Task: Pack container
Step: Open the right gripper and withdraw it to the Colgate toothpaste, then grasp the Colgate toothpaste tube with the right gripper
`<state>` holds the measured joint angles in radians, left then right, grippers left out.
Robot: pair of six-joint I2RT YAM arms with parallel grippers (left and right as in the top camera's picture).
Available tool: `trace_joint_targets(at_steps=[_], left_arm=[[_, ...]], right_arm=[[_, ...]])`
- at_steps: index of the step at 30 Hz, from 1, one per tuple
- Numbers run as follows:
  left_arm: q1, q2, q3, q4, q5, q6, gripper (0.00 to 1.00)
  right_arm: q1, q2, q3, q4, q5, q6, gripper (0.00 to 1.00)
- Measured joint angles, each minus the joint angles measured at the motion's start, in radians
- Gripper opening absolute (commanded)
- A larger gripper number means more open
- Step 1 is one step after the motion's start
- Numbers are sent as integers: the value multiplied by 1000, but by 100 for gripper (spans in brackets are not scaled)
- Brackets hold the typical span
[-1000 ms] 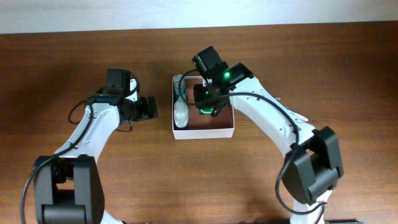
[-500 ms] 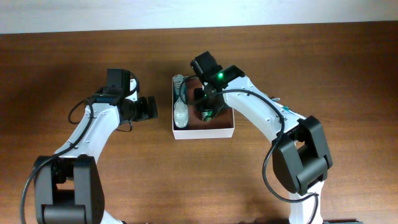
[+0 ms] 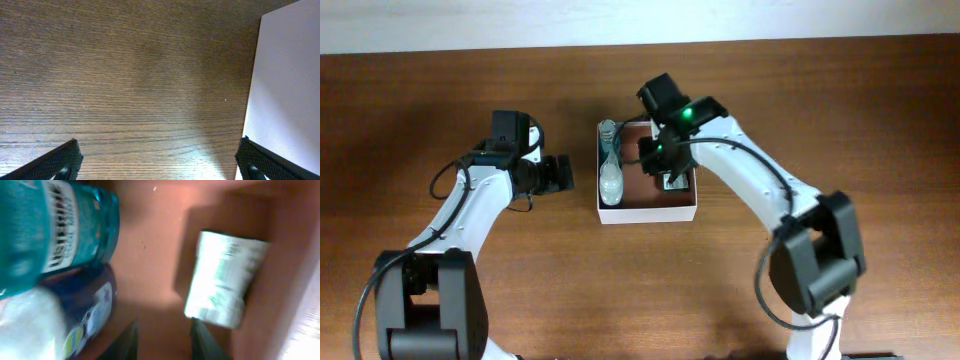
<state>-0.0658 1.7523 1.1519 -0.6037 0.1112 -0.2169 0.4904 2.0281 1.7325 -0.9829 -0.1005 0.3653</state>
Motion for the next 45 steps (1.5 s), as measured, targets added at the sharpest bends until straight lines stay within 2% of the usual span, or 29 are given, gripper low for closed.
trace_joint_targets(at_steps=[4, 8, 12, 22, 30, 32, 45], left_arm=[[0, 0, 0, 0, 0, 0, 99], [0, 0, 0, 0, 0, 0, 99], [0, 0, 0, 0, 0, 0, 99], [0, 0, 0, 0, 0, 0, 100], [0, 0, 0, 0, 0, 0, 99], [0, 0, 0, 0, 0, 0, 99], [0, 0, 0, 0, 0, 0, 100]], right_arm=[[-46, -141, 20, -95, 67, -8, 44], [-166, -298, 54, -228, 165, -21, 59], [-289, -315, 57, -338, 206, -61, 66], [-491, -271, -105, -333, 225, -125, 66], [-497, -267, -396, -111, 228, -190, 64], [-497, -267, -462, -50, 228, -203, 61], [-497, -265, -643, 148, 228, -235, 53]])
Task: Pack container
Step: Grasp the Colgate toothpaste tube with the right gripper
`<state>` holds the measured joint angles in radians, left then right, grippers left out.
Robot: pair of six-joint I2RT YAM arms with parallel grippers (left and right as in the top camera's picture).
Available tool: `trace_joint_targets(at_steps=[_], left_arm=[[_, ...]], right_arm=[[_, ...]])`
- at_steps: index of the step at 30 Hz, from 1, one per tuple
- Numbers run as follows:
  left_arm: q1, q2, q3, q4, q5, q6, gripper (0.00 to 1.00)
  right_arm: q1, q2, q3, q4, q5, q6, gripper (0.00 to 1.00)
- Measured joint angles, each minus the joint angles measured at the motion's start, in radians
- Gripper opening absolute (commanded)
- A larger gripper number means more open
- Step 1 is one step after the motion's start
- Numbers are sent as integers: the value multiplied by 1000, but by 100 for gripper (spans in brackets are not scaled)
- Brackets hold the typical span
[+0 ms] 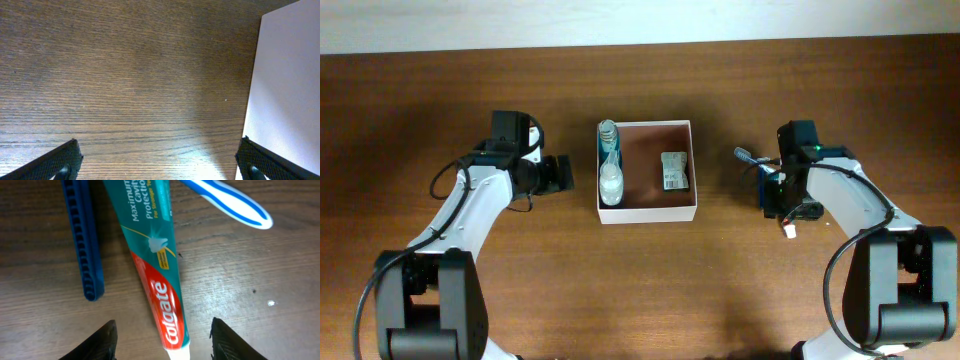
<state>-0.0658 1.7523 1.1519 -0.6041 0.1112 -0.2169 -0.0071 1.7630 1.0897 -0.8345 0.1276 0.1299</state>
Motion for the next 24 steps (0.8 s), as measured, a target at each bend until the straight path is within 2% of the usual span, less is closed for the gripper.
trace_joint_targets(at_steps=[4, 9, 21, 24], left_arm=[[0, 0, 0, 0, 0, 0, 99], [0, 0, 0, 0, 0, 0, 99], [0, 0, 0, 0, 0, 0, 99], [0, 0, 0, 0, 0, 0, 99]], right_arm=[[0, 0, -42, 59, 0, -25, 53], [0, 2, -73, 115, 0, -37, 47], [0, 2, -97, 190, 3, -48, 47], [0, 2, -110, 212, 7, -53, 44]])
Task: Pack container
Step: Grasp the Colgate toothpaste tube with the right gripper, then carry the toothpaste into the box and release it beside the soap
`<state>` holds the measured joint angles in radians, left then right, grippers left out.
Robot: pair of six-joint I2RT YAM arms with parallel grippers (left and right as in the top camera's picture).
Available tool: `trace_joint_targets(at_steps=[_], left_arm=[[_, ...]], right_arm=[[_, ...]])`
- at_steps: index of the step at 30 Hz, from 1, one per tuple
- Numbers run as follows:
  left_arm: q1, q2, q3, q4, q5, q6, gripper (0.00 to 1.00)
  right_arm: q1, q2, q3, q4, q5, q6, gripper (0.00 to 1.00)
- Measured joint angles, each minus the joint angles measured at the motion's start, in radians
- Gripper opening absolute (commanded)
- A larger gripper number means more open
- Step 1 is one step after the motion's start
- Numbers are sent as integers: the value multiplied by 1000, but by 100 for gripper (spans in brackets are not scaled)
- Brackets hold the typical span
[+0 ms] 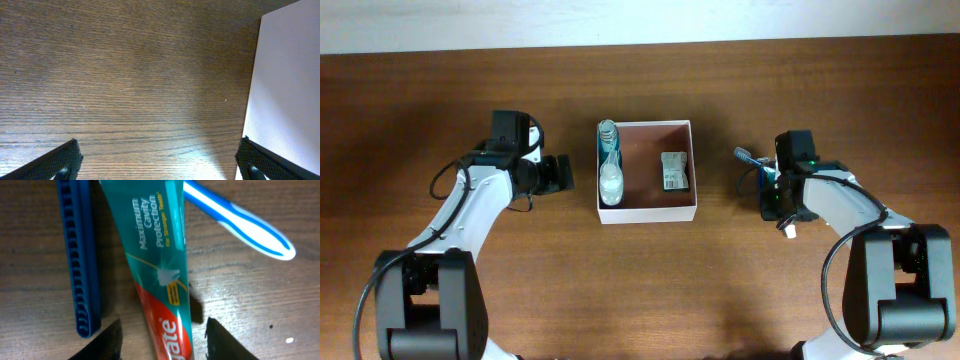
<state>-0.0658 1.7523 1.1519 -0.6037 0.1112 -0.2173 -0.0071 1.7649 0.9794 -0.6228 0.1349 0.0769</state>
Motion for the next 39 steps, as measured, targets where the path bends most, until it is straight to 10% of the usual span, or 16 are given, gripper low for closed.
trace_joint_targets(at_steps=[23, 39], left_arm=[[0, 0, 0, 0, 0, 0, 100], [0, 0, 0, 0, 0, 0, 99]], right_arm=[[0, 0, -7, -1, 8, -25, 4], [13, -60, 338, -410, -25, -23, 4]])
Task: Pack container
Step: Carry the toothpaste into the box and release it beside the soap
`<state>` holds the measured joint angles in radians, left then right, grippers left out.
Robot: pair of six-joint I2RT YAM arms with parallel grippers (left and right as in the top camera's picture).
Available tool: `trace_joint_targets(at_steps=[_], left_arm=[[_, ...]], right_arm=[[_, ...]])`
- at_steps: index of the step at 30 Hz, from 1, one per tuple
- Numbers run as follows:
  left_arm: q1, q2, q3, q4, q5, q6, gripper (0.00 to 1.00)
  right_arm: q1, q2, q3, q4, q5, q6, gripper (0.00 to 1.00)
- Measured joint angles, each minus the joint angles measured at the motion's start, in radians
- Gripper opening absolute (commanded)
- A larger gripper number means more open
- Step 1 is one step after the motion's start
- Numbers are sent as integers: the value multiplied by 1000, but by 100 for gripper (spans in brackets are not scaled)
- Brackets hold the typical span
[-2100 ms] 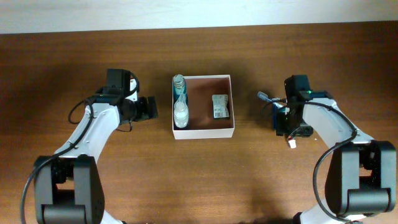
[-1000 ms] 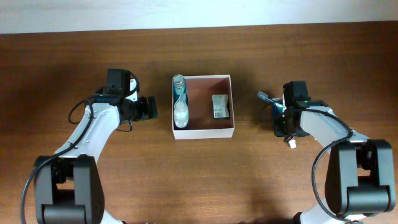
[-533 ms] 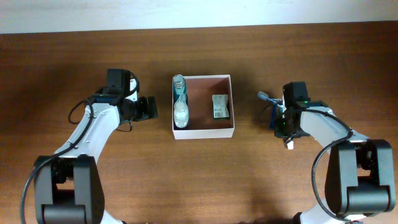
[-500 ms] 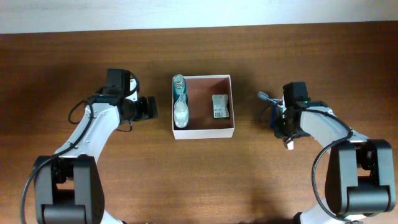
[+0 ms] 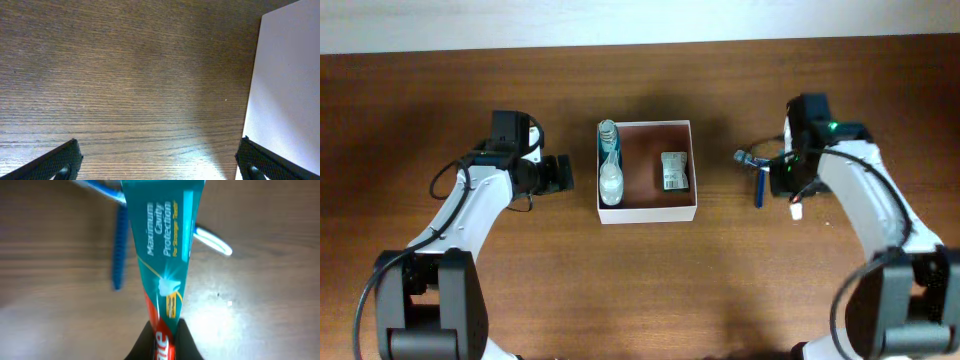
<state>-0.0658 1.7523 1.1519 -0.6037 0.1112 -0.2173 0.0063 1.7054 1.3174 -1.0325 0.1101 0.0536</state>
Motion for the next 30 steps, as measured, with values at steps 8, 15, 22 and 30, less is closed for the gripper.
trace_joint_targets(at_steps=[8, 15, 22, 30], left_arm=[[0, 0, 0, 0, 0, 0, 99], [0, 0, 0, 0, 0, 0, 99], [0, 0, 0, 0, 0, 0, 99], [0, 0, 0, 0, 0, 0, 99]], right_arm=[[93, -109, 185, 12, -241, 38, 4], [238, -89, 186, 155, -338, 116, 4], [392, -2, 183, 269, -336, 166, 4], [441, 138, 182, 324, -325, 202, 4]])
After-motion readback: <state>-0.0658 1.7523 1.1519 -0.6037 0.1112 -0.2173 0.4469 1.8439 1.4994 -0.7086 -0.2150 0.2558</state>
